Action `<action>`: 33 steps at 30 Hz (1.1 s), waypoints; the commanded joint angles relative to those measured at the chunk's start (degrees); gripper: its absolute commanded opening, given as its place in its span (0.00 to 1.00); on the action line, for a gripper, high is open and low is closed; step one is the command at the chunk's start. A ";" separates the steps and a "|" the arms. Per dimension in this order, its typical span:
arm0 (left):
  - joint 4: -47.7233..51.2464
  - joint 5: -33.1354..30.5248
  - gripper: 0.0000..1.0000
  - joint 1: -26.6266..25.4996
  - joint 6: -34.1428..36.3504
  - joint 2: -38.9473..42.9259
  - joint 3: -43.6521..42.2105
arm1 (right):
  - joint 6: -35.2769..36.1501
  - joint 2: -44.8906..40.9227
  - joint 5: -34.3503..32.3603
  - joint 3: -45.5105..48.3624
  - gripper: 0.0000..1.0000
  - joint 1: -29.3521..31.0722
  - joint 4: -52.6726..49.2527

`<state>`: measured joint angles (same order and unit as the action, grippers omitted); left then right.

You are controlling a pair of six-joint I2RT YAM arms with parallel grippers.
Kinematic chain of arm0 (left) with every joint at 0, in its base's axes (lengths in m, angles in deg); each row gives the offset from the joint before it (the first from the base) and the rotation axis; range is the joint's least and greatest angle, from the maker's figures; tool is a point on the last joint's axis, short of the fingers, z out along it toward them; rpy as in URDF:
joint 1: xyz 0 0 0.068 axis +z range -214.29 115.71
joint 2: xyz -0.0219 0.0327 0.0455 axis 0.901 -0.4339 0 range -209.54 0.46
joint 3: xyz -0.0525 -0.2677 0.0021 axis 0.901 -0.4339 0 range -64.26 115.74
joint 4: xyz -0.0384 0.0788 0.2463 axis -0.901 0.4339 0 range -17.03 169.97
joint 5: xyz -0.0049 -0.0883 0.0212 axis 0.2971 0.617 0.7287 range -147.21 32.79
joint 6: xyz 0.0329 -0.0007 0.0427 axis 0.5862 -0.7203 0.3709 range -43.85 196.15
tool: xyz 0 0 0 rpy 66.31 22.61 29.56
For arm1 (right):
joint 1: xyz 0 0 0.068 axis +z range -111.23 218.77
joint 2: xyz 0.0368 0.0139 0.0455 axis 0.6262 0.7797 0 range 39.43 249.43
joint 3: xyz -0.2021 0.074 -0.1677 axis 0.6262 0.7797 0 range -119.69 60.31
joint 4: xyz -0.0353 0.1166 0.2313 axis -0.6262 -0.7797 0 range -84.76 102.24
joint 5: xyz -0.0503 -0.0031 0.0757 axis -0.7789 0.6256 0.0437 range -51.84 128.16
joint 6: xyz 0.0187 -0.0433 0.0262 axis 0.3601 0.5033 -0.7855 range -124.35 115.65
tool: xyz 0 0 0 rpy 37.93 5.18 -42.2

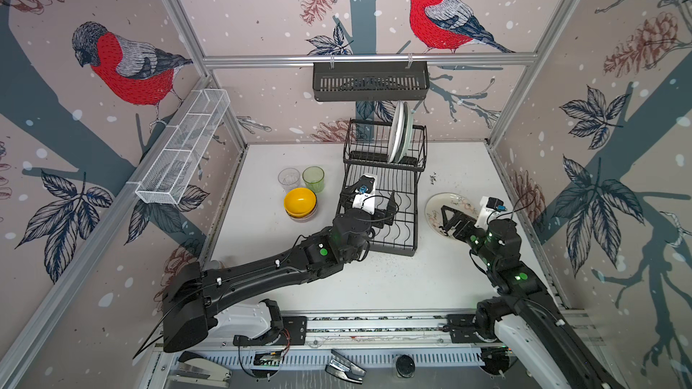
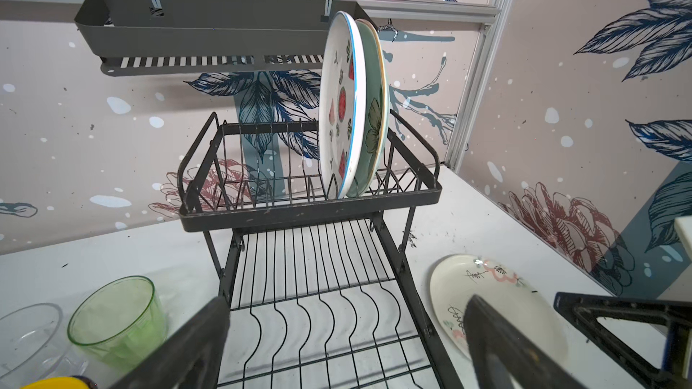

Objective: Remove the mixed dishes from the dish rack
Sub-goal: 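Raise the left gripper to the watermelon plates on the upper rack tier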

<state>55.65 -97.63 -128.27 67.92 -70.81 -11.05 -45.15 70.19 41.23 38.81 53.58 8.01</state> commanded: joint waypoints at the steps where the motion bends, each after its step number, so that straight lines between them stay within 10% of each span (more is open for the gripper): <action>1: 2.32 2.45 0.97 0.59 -1.35 0.33 1.94 | -0.06 -1.74 -0.79 0.90 0.98 0.05 -0.34; 33: 10.92 13.84 0.97 12.96 -2.59 -6.66 18.34 | -0.70 -3.74 0.58 5.59 1.00 -0.04 3.34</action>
<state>67.22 -85.70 -116.01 64.55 -76.86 6.15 -46.15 66.50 41.43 44.37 53.53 8.91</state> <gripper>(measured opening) 0.973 0.996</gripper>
